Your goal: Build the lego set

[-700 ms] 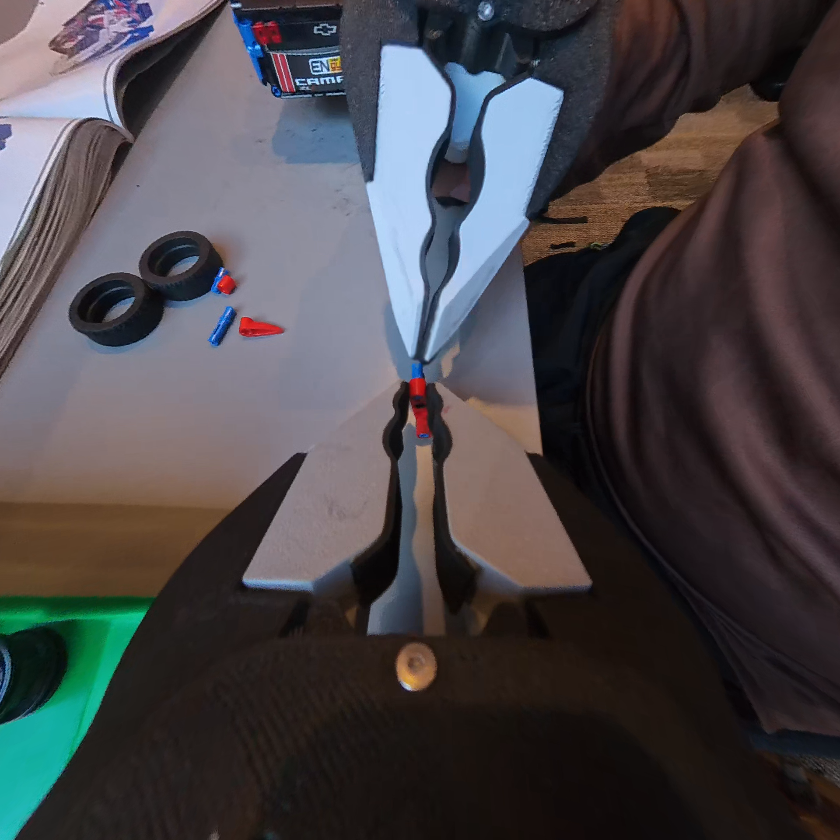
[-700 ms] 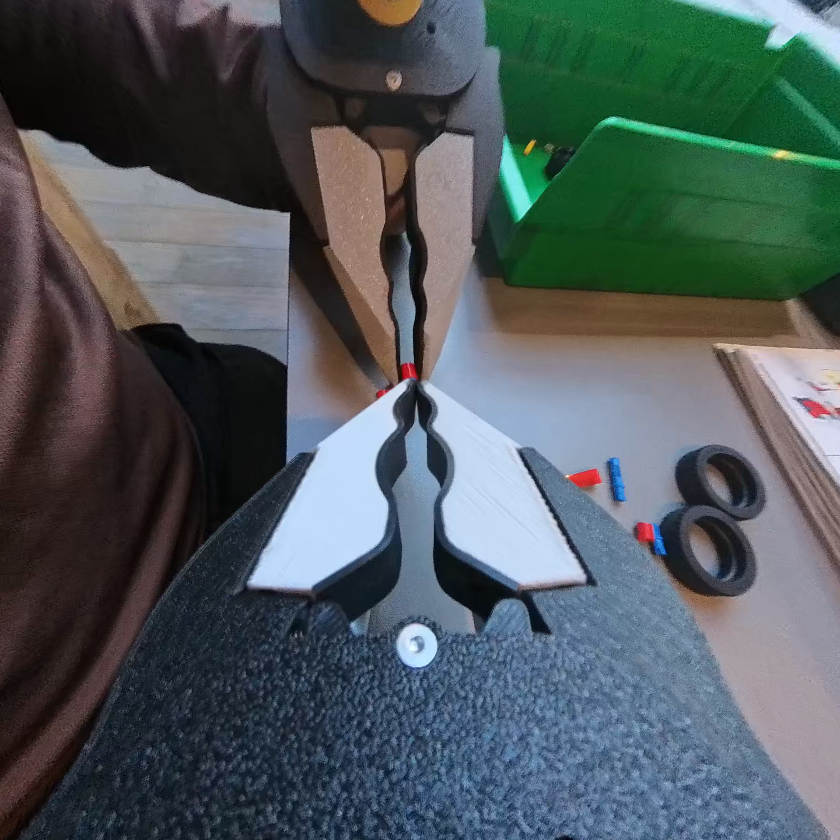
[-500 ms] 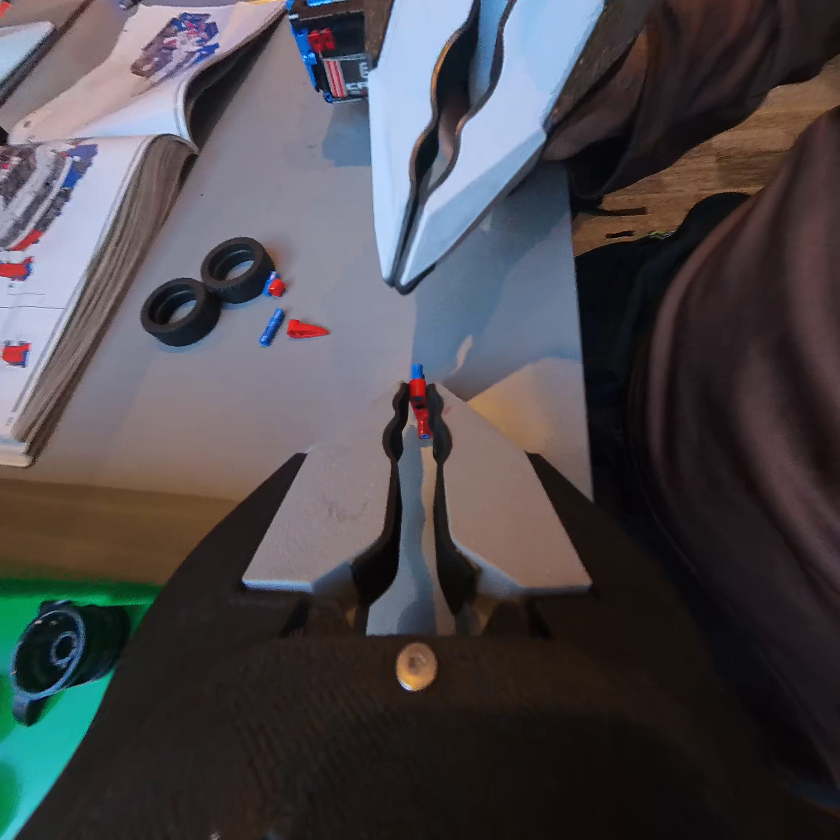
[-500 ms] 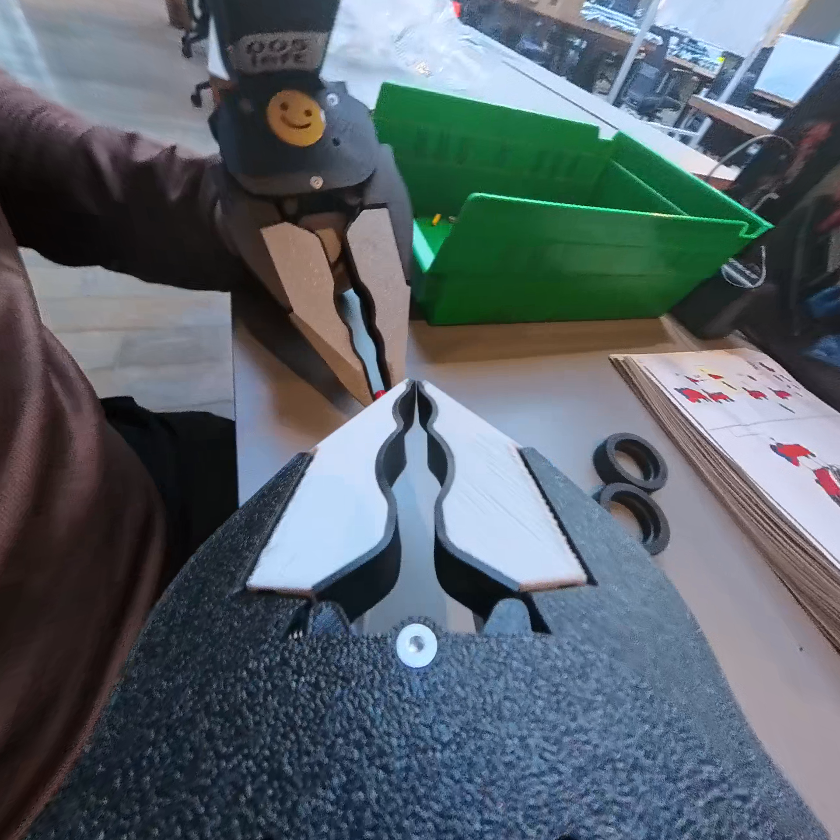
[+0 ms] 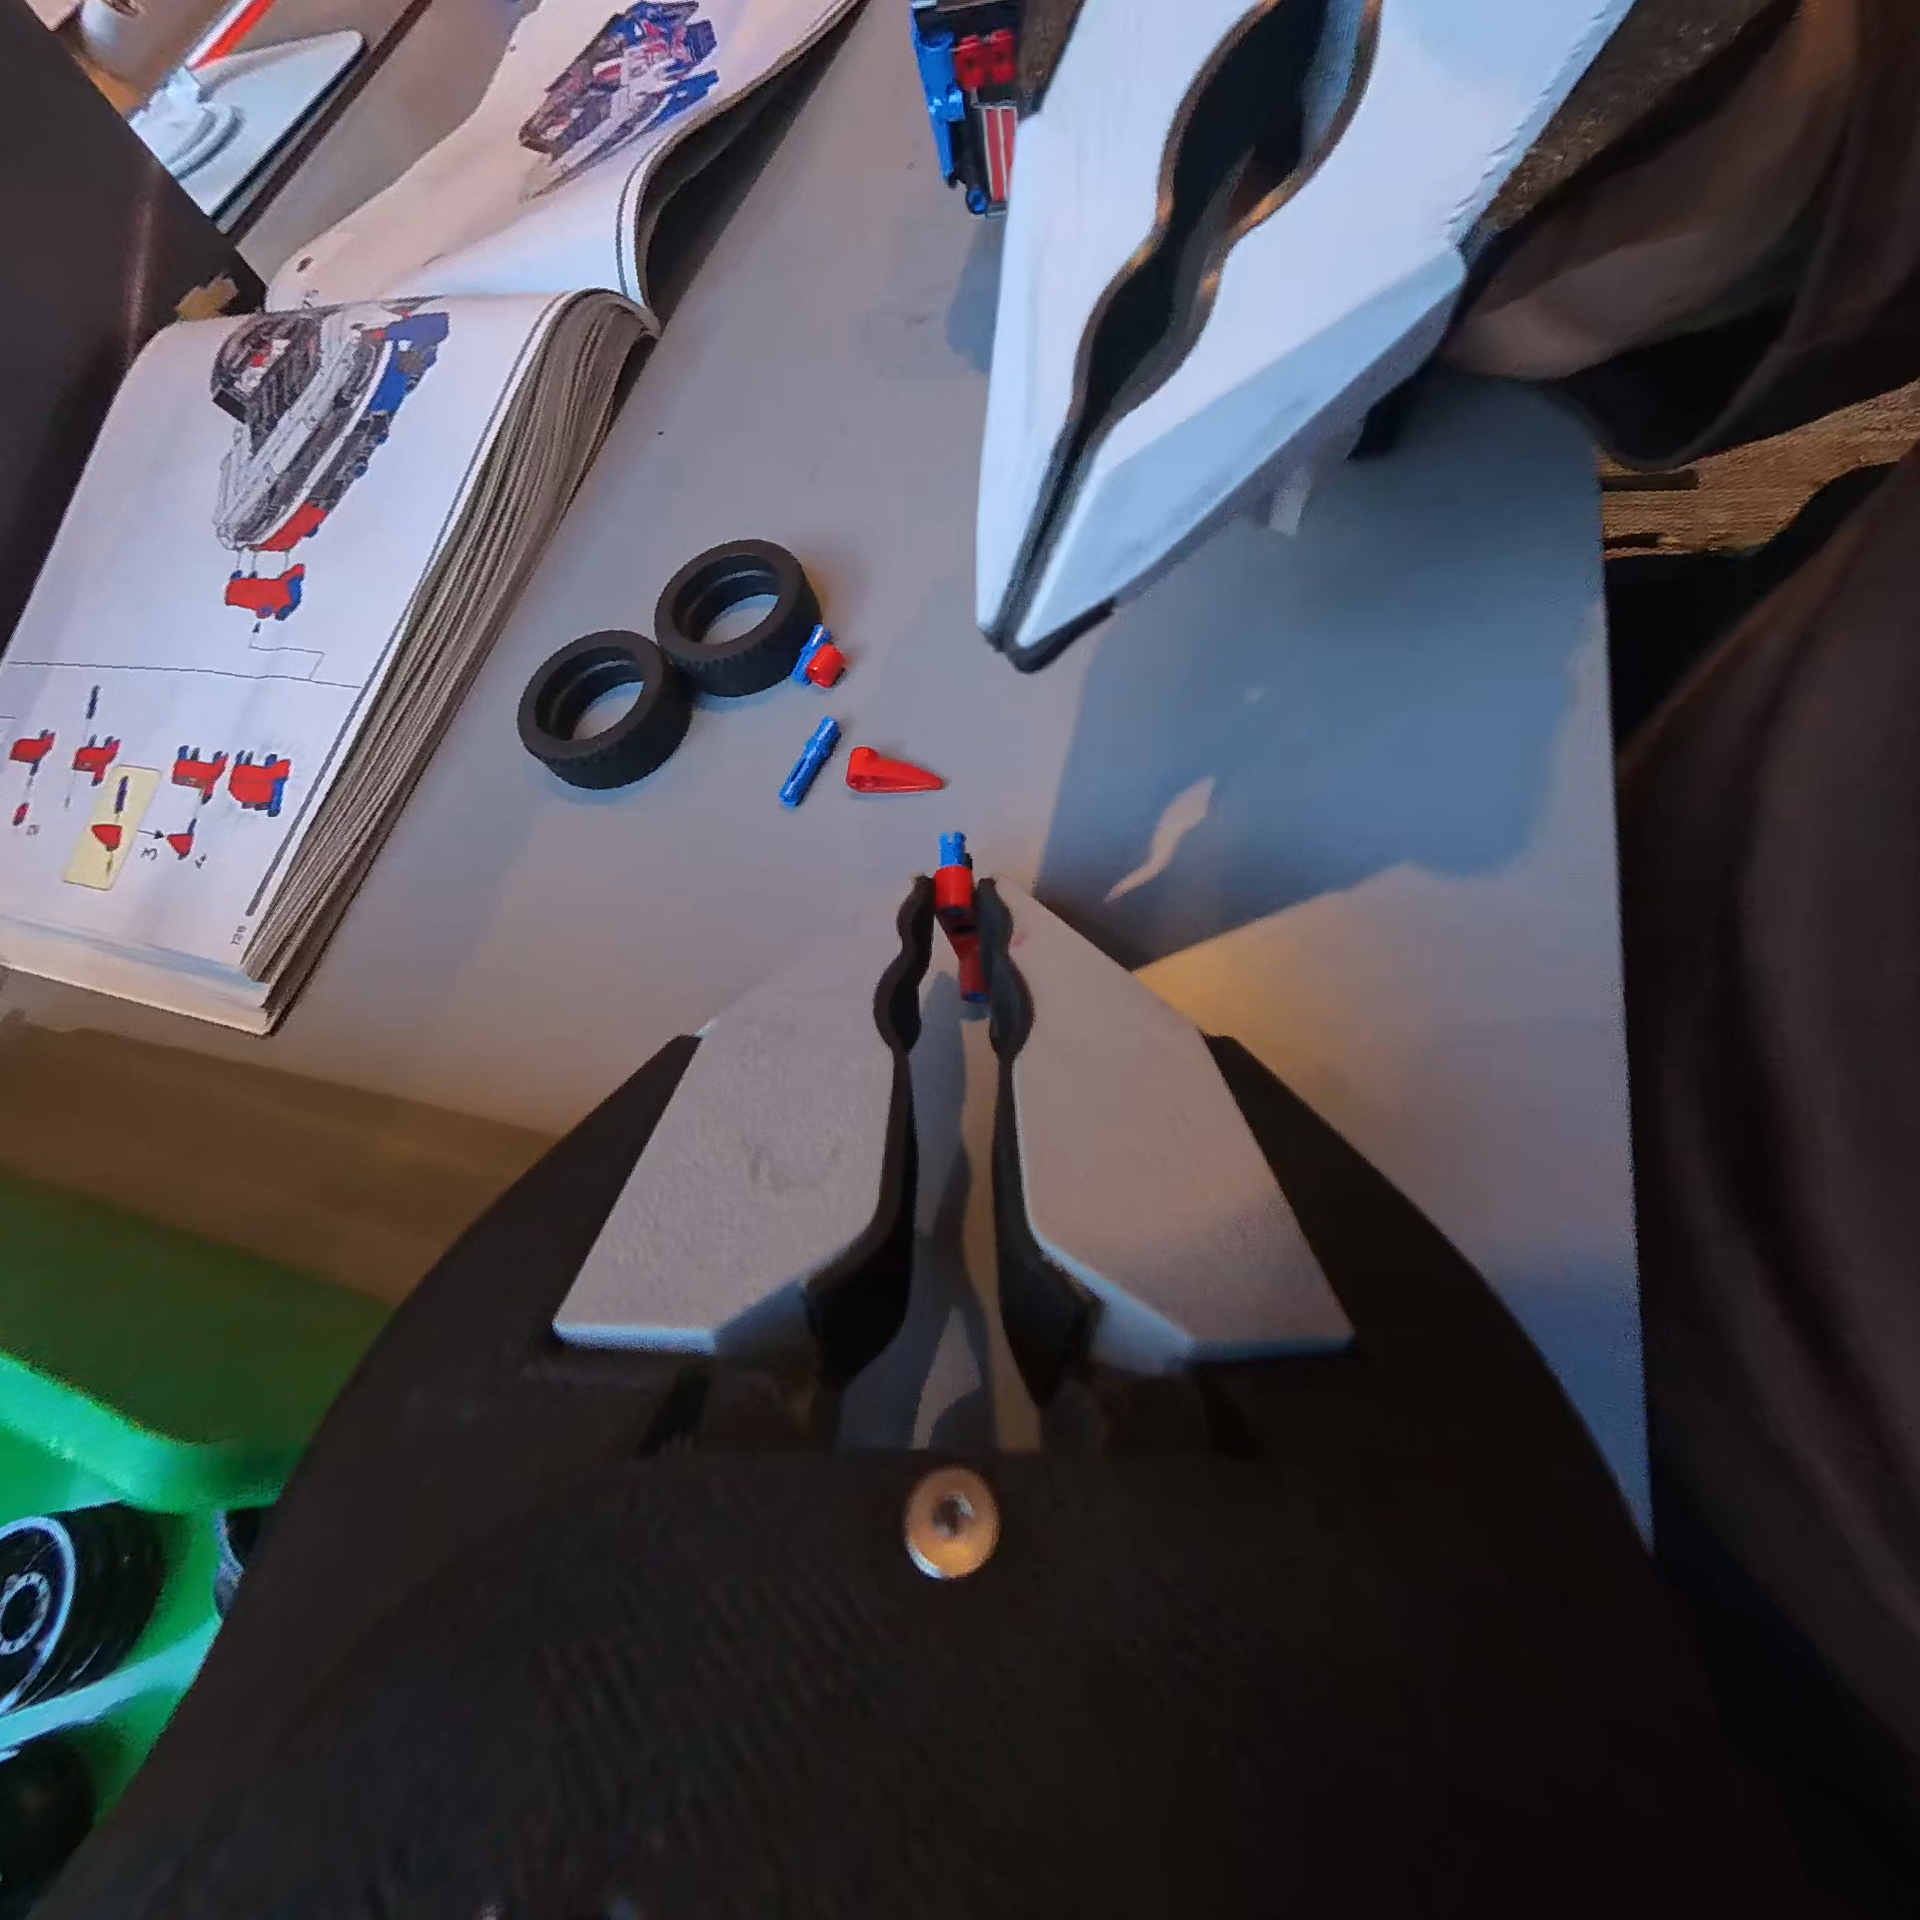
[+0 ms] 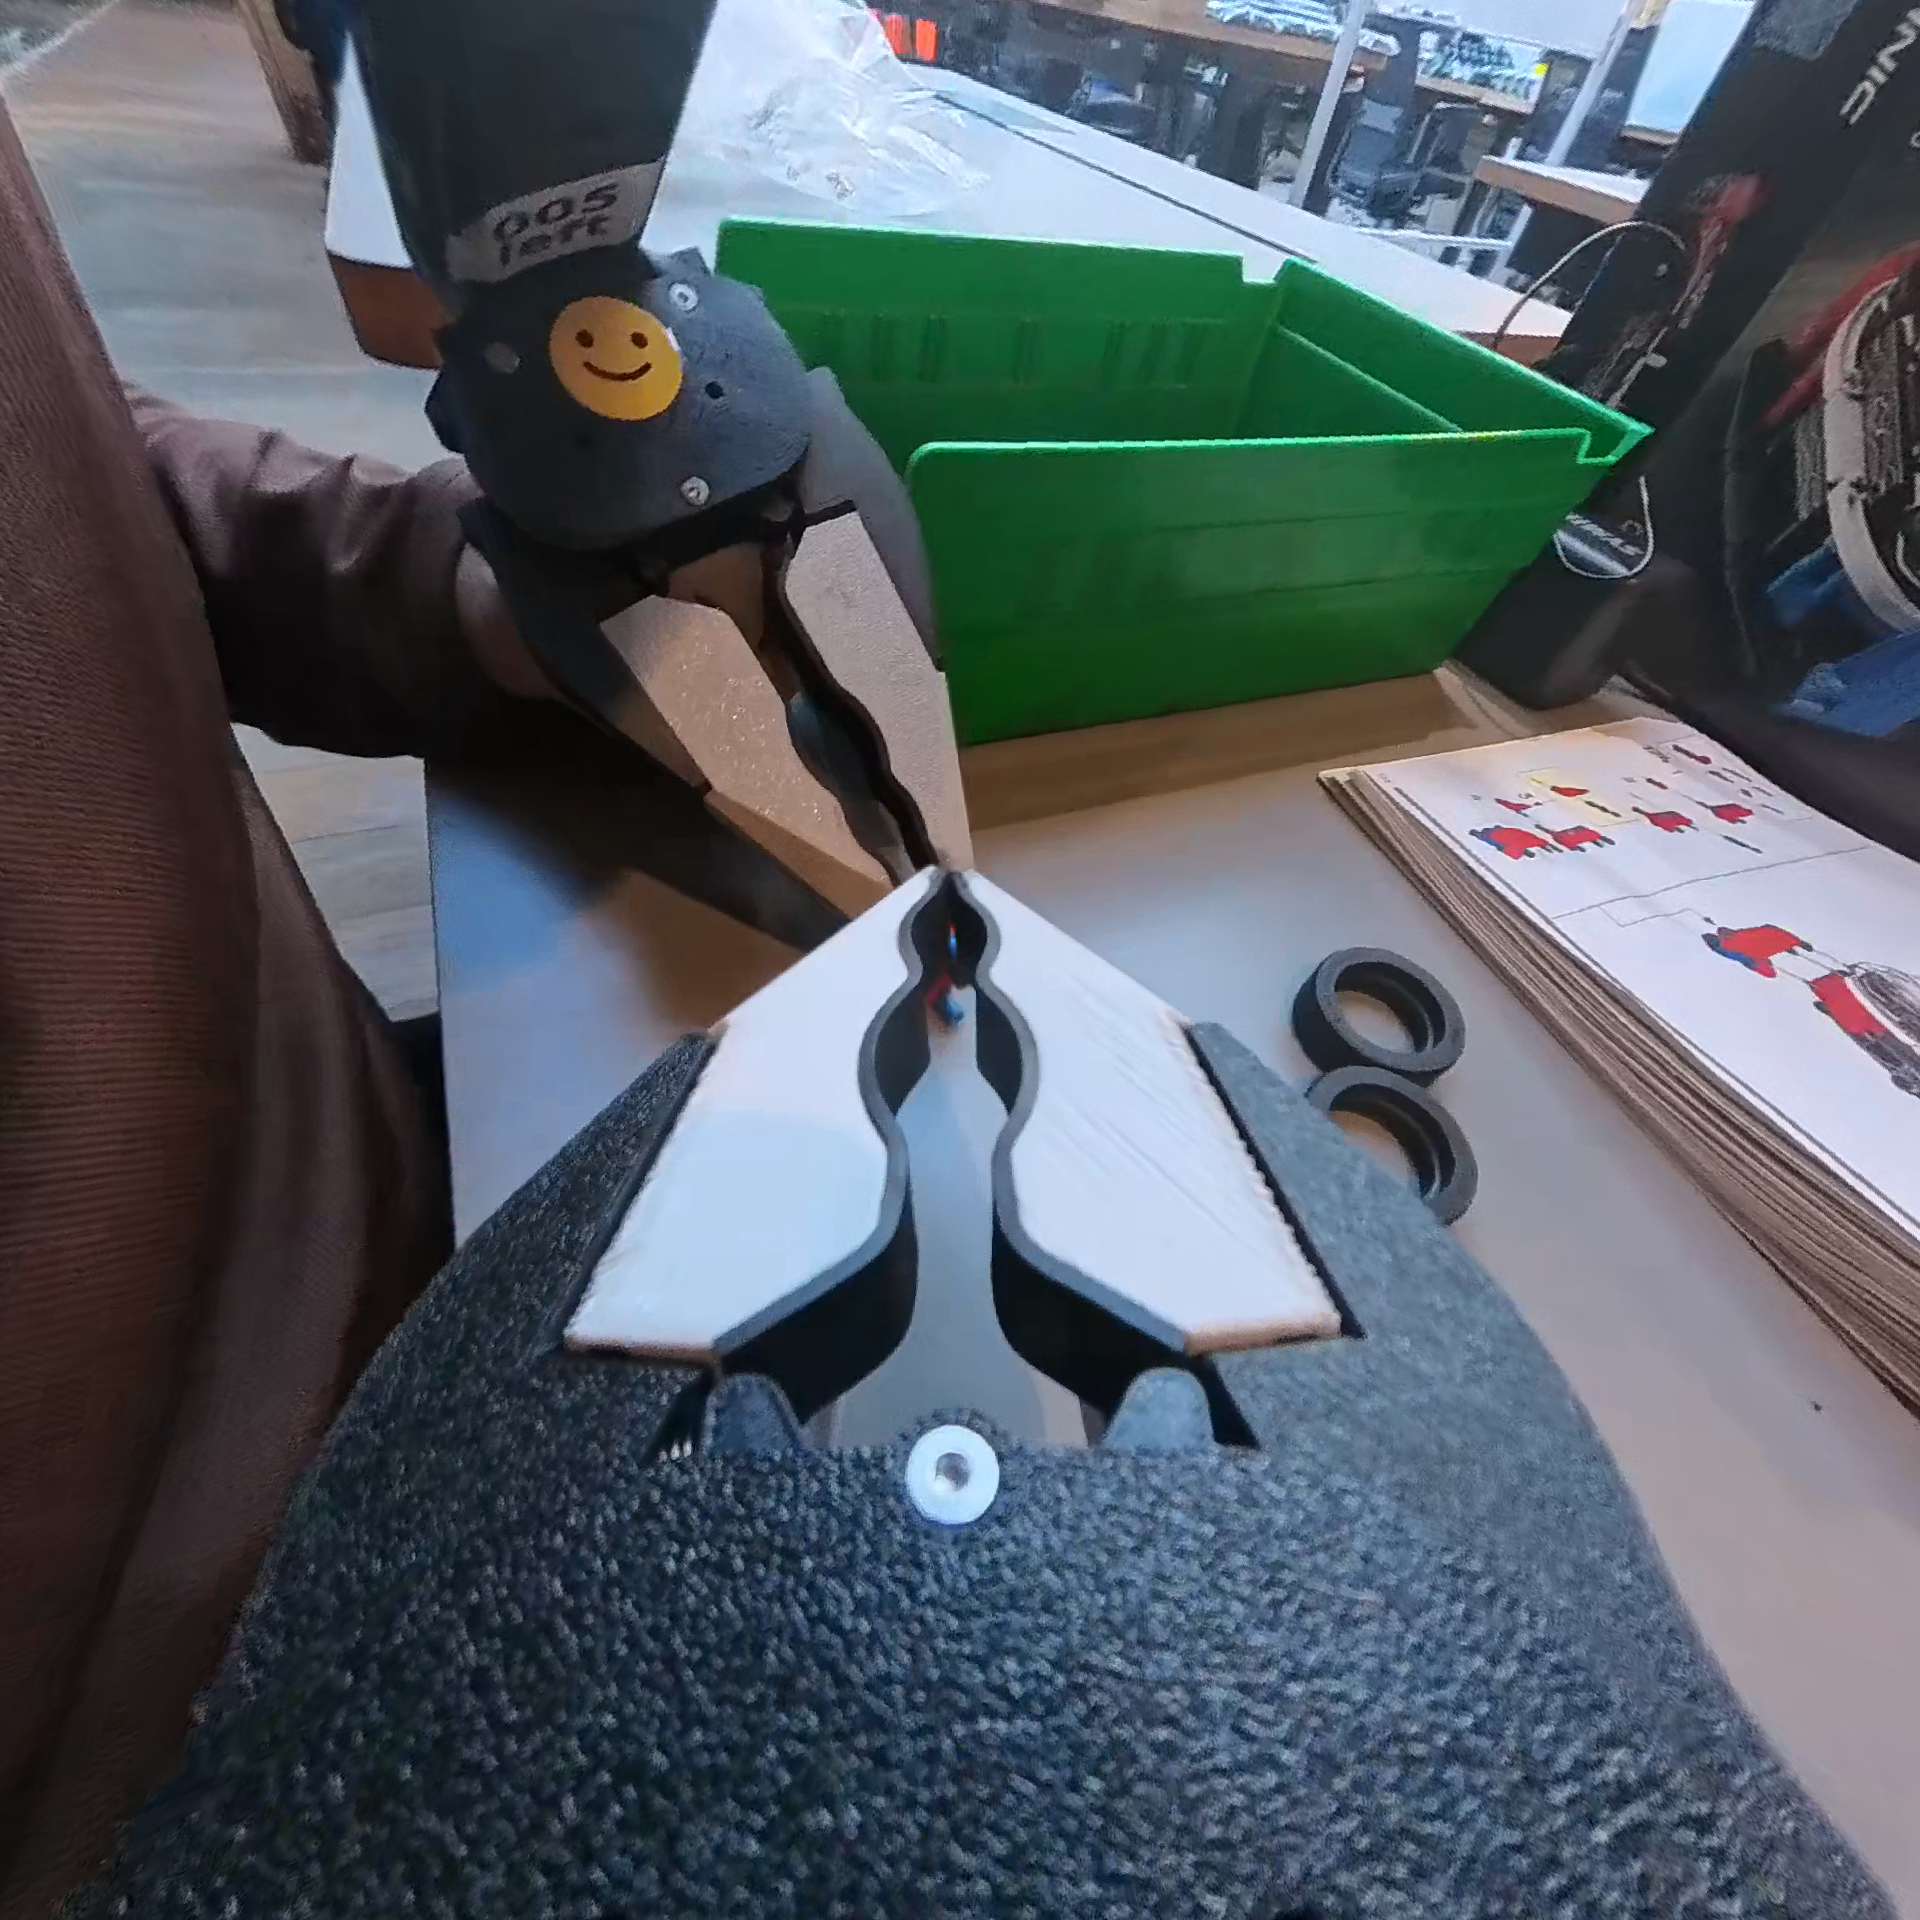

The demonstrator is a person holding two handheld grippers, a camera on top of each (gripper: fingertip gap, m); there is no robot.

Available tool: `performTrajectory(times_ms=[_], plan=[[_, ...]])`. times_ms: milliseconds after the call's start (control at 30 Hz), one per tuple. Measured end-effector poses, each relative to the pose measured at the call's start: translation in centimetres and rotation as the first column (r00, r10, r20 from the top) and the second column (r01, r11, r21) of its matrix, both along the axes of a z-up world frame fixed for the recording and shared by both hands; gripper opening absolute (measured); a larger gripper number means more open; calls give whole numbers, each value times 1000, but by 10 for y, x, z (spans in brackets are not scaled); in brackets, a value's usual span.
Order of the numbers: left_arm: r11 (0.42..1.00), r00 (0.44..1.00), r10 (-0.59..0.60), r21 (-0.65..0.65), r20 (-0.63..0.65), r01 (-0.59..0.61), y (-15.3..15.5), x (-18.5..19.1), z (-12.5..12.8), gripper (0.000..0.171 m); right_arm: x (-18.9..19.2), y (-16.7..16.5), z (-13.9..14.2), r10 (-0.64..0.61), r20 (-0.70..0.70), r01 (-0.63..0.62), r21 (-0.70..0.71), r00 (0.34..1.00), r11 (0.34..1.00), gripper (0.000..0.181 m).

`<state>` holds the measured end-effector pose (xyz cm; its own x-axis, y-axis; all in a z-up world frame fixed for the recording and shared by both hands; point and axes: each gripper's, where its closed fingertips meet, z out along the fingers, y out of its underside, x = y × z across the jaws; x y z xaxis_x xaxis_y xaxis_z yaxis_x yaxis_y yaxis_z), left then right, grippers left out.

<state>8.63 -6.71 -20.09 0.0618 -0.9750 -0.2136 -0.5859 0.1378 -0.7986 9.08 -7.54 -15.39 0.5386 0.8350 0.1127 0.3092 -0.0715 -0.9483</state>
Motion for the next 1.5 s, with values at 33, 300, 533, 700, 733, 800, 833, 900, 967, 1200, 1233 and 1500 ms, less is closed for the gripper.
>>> performTrajectory(times_ms=[33, 300, 533, 700, 733, 800, 833, 900, 967, 1200, 1233, 1500], plan=[[1000, 1000, 0, -2, 1, 0, 1, 0, 0, 5, 0, 2, 1, -3, -9, 3, -5, 1000, 1000, 0], [1000, 1000, 27, 7, -2, -27, 5, 1, 0, 5, -5, 3, -2, 10, 13, -10, -7, 1000, 1000, 0], [999, 999, 40, 0, -1, -40, 7, 0, 0, 5, 18, 23, 0, -172, 14, 171, 30, 985, 985, 0], [998, 998, 62, 6, 1, -62, 9, -2, 0, 5, 39, 39, -10, -317, 68, 319, -8, 946, 948, 0], [998, 998, 64, 5, 2, -64, 8, -3, 0, 5, 39, 40, -14, -328, 90, 331, -18, 941, 944, 0], [998, 998, 60, 3, 4, -60, 6, -6, 1, 5, 39, 42, -24, -334, 149, 344, -39, 931, 938, 6], [998, 998, 64, 2, 5, -64, 6, -8, 1, 5, 39, 43, -29, -335, 182, 349, -47, 924, 936, 10], [997, 997, 82, 8, 5, -82, 7, -12, 1, 5, 37, 43, -35, -331, 222, 350, -52, 917, 935, 12], [995, 995, 96, 26, 4, -96, 7, -16, 1, 5, 38, 43, -36, -335, 226, 355, -54, 915, 933, 12], [995, 995, 96, -13, 7, -96, 8, -17, 1, 10, 36, 37, -48, -306, 267, 351, -140, 914, 926, 17], [995, 995, 98, -23, 12, -98, 8, -17, 2, 10, 35, 37, -51, -299, 278, 351, -158, 913, 923, 17], [994, 994, 105, -5, 28, -105, 9, -17, 4, 11, 31, 37, -66, -265, 335, 352, -232, 904, 907, 21]])
